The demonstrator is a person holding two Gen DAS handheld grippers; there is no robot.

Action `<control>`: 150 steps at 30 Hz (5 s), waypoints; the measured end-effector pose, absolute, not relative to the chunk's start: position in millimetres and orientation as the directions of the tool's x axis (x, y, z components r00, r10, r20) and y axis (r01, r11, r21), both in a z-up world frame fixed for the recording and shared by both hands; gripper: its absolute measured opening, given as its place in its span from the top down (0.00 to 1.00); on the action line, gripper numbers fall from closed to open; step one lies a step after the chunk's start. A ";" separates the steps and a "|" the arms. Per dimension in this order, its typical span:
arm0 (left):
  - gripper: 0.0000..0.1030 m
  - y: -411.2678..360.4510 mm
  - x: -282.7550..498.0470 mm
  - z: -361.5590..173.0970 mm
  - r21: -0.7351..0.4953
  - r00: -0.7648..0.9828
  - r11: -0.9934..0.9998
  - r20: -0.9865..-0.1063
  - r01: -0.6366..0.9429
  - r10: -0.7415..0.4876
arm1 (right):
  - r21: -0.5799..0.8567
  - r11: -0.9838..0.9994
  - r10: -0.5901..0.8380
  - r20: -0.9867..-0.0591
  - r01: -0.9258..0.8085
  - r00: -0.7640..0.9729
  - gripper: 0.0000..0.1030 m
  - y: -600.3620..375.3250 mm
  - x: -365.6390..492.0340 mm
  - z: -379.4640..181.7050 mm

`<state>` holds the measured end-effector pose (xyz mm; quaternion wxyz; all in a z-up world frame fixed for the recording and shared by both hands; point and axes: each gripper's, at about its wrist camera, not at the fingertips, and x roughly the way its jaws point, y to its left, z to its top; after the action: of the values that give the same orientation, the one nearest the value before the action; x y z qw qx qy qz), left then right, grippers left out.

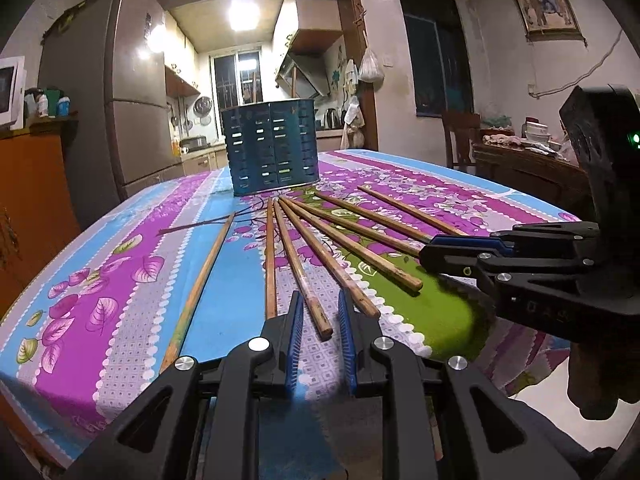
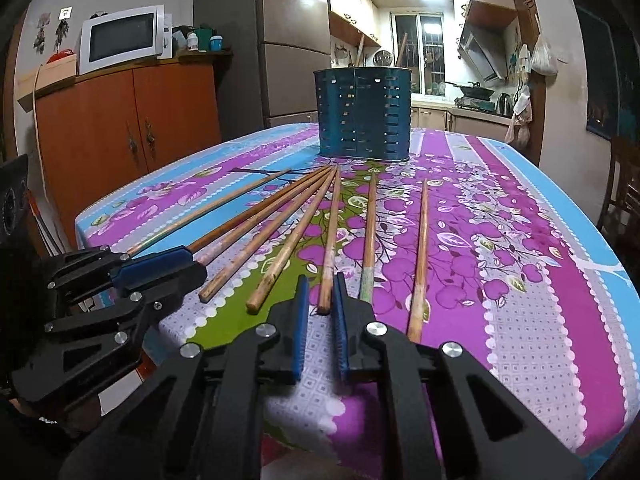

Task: Organize utensils
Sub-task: 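Grasp a chopstick with the left tool while the right tool grasps another chopstick, then carry the left tool's chopstick into the holder while the right tool lowers its chopstick in, then open the left tool inside the holder while the right tool opens, releasing both chopsticks, then withdraw both tools from the holder back to the loose chopsticks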

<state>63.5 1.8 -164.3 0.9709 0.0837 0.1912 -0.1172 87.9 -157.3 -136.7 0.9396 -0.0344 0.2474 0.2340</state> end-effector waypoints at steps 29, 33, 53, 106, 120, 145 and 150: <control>0.92 17.9 77.2 -3.0 0.109 0.967 0.962 -0.084 0.250 -0.241 | -0.101 0.869 0.456 -0.221 -0.485 0.862 0.95 -166.9 92.4 26.4; 0.92 14.3 99.7 13.0 0.099 0.958 0.955 -0.104 0.279 -0.269 | -0.082 0.863 0.471 -0.228 -0.499 0.852 0.95 -164.5 112.2 42.6; 0.92 17.3 157.2 98.0 0.055 0.940 0.944 -0.132 0.325 -0.316 | -0.028 0.866 0.481 -0.229 -0.500 0.846 0.95 -167.8 164.1 120.3; 0.93 55.7 417.6 146.9 -0.029 0.955 0.970 -0.172 0.241 -0.243 | 0.053 0.878 0.461 -0.359 -0.475 0.812 0.95 -150.6 385.8 148.2; 0.92 61.9 458.7 120.2 -0.038 0.944 0.979 -0.261 0.202 -0.205 | 0.074 0.900 0.418 -0.425 -0.429 0.803 0.69 -153.5 420.4 121.6; 0.23 74.1 263.6 172.9 0.041 0.994 0.993 0.017 0.110 -0.111 | -0.072 0.946 0.313 -0.055 -0.316 0.948 0.06 -182.9 252.7 185.3; 0.19 73.4 193.7 167.0 0.044 0.992 0.993 0.067 0.107 -0.110 | -0.059 0.947 0.314 -0.032 -0.315 0.949 0.06 -187.7 203.4 181.6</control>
<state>193.7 73.3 167.0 0.9977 0.0200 -0.0349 -0.0545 203.4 -187.7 181.6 0.9866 -0.0317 0.0109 0.1595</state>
